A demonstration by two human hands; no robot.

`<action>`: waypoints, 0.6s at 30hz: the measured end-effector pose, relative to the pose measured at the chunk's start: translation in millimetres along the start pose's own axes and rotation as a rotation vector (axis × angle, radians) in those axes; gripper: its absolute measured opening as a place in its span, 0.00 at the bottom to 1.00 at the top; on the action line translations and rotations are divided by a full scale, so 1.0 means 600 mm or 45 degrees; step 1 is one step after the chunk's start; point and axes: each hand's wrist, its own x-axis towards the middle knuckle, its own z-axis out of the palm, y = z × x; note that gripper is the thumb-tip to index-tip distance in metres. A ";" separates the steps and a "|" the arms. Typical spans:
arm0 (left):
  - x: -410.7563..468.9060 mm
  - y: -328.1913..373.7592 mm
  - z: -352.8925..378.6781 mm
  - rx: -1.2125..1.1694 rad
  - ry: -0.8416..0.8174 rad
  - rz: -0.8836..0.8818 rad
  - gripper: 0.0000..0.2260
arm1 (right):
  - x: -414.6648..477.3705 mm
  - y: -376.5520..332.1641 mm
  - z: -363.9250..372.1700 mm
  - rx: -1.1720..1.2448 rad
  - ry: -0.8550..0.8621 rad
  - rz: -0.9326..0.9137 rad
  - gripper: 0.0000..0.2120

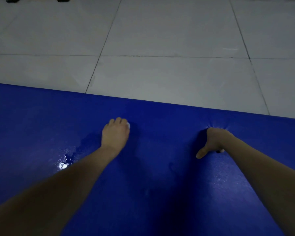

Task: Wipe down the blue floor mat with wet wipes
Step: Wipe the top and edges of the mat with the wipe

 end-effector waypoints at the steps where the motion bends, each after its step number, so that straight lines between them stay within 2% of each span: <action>1: -0.003 0.002 -0.001 0.005 -0.012 -0.076 0.11 | 0.000 -0.001 -0.001 0.003 -0.008 0.013 0.42; 4: -0.015 0.049 0.004 -0.036 -0.043 -0.201 0.12 | 0.000 -0.004 0.001 0.001 -0.034 0.032 0.43; 9: -0.035 0.178 -0.002 -0.208 -0.163 -0.079 0.07 | 0.001 0.003 0.005 -0.002 0.014 0.015 0.45; 11: -0.049 0.241 -0.008 -0.285 -0.168 0.029 0.06 | 0.003 0.003 0.005 -0.007 0.014 0.004 0.45; 14: -0.076 0.318 -0.014 -0.240 -0.280 0.256 0.08 | 0.005 0.002 0.005 -0.030 0.025 -0.004 0.41; 18: -0.075 0.318 -0.012 -0.112 -0.287 0.495 0.14 | 0.003 0.005 0.005 -0.036 0.008 -0.002 0.36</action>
